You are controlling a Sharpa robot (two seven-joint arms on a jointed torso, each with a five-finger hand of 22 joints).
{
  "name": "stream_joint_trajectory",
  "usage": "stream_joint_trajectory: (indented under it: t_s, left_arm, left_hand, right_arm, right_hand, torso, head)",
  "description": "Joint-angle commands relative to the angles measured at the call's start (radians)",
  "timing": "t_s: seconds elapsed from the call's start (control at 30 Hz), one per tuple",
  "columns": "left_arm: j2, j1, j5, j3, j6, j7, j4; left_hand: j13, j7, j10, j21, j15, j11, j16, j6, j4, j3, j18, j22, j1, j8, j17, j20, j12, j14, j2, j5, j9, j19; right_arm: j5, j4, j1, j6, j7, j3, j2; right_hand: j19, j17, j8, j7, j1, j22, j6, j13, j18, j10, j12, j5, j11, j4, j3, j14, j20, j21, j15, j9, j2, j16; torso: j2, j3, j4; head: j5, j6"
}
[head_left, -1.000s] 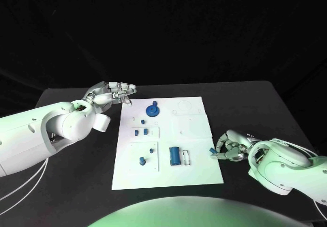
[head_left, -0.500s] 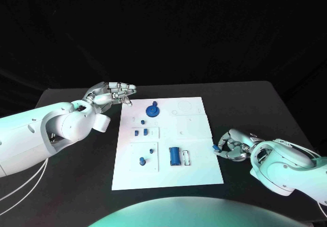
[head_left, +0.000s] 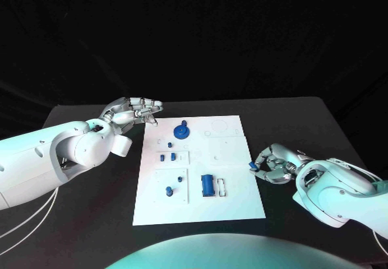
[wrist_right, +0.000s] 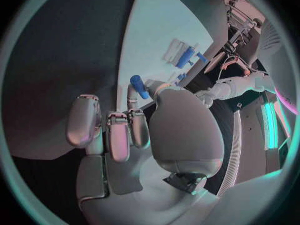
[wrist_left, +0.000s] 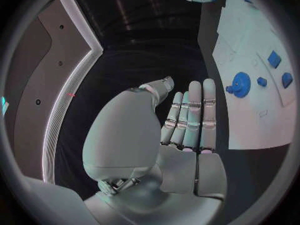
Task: Assemble the parts on the task board
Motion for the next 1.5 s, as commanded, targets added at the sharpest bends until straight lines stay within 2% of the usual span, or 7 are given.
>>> stream_joint_trajectory:
  t_s: [0.03,0.17,0.37,0.53,1.07,1.17,1.5]
  left_arm:
    - [0.004,0.001,0.000,0.001,0.015,0.002,0.002]
    - [0.005,0.001,0.000,0.001,0.016,0.001,0.003]
    - [0.006,0.001,0.000,0.001,0.017,0.000,0.004]
    - [0.006,0.001,0.000,0.001,0.018,0.000,0.005]
    - [0.005,0.001,0.000,0.001,0.020,-0.004,0.005]
    - [0.005,0.001,0.000,0.001,0.020,-0.006,0.005]
    - [0.003,0.001,0.000,0.000,0.021,-0.009,0.006]
  left_hand:
    - [0.000,0.021,-0.004,-0.003,-0.002,0.001,-0.006,-0.008,-0.004,-0.002,0.013,-0.001,-0.008,0.006,-0.001,0.000,0.005,0.001,0.000,-0.001,-0.001,0.004]
    - [0.000,0.021,-0.004,-0.003,-0.002,0.001,-0.006,-0.008,-0.004,-0.002,0.013,-0.001,-0.008,0.006,-0.001,0.000,0.005,0.001,0.000,-0.001,-0.001,0.004]
    - [0.000,0.022,-0.004,-0.004,-0.001,0.001,-0.006,-0.010,-0.004,-0.003,0.013,-0.001,-0.010,0.006,-0.002,0.001,0.005,0.002,-0.001,-0.002,-0.002,0.004]
    - [0.000,0.022,-0.004,-0.004,-0.001,0.001,-0.006,-0.010,-0.003,-0.003,0.013,-0.002,-0.011,0.006,-0.002,0.001,0.005,0.002,0.000,-0.002,-0.002,0.004]
    - [0.000,0.022,-0.004,-0.005,-0.001,0.001,-0.006,-0.011,-0.002,-0.003,0.013,-0.002,-0.012,0.005,-0.002,0.001,0.006,0.002,0.001,-0.001,-0.002,0.004]
    - [0.000,0.022,-0.004,-0.005,-0.001,0.001,-0.006,-0.011,-0.002,-0.003,0.013,-0.002,-0.012,0.005,-0.002,0.001,0.006,0.002,0.001,-0.001,-0.002,0.004]
    - [0.000,0.022,-0.005,-0.005,-0.001,0.001,-0.006,-0.011,-0.001,-0.003,0.013,-0.002,-0.013,0.005,-0.002,0.001,0.006,0.002,0.001,-0.001,-0.002,0.004]
  right_arm:
    - [0.065,0.004,-0.003,-0.001,0.002,0.000,0.038]
    - [0.098,-0.004,-0.012,0.008,0.007,0.000,0.087]
    - [0.134,-0.023,-0.032,0.031,0.009,-0.001,0.149]
    - [0.152,-0.038,-0.048,0.043,0.005,0.000,0.184]
    - [0.160,-0.051,-0.056,0.065,-0.011,0.000,0.210]
    - [0.158,-0.051,-0.056,0.070,-0.014,0.000,0.211]
    - [0.151,-0.051,-0.056,0.083,-0.021,0.000,0.210]
  right_hand:
    - [0.007,0.156,0.004,-0.005,-0.013,0.166,0.000,0.184,-0.012,0.061,-0.008,-0.002,0.001,-0.079,0.086,0.083,-0.004,-0.006,-0.005,0.059,-0.002,0.003]
    - [0.006,0.155,0.005,-0.004,-0.026,0.165,0.000,0.184,-0.012,0.061,-0.008,-0.003,0.002,-0.078,0.093,0.083,-0.003,-0.010,-0.004,0.061,-0.003,0.003]
    - [0.005,0.155,0.007,-0.002,-0.068,0.164,0.001,0.185,-0.011,0.062,-0.006,-0.005,0.003,-0.072,0.102,0.083,-0.002,-0.015,-0.003,0.065,-0.007,0.002]
    - [0.006,0.155,0.009,-0.002,-0.099,0.164,0.003,0.186,-0.011,0.062,-0.005,-0.006,0.003,-0.070,0.102,0.083,-0.001,-0.015,-0.002,0.068,-0.015,0.003]
    - [0.008,0.161,0.016,-0.004,-0.151,0.166,0.012,0.192,-0.012,0.066,0.006,-0.007,0.002,-0.064,0.090,0.084,-0.002,-0.011,-0.003,0.073,-0.025,0.004]
    - [0.008,0.160,0.019,-0.003,-0.178,0.165,0.016,0.194,-0.012,0.067,0.008,-0.011,0.003,-0.060,0.070,0.084,-0.002,-0.012,-0.003,0.075,-0.032,0.004]
    - [0.009,0.163,0.022,-0.004,-0.204,0.166,0.018,0.196,-0.012,0.068,0.012,-0.011,0.002,-0.062,0.040,0.085,-0.002,-0.011,-0.003,0.078,-0.036,0.005]
  torso:
    - [0.001,0.0010,0.0005]
    - [0.002,0.0004,0.0026]
    - [0.002,0.0000,0.0014]
    - [0.001,0.0011,0.0006]
    - [0.001,0.0013,0.0004]
    - [0.001,0.0011,0.0007]
    - [0.001,0.0008,0.0003]
  head:
    - [0.003,0.001]
    - [0.004,0.000]
    - [0.006,-0.001]
    - [0.008,-0.004]
    - [0.008,-0.007]
    - [0.008,-0.009]
    - [0.010,-0.011]
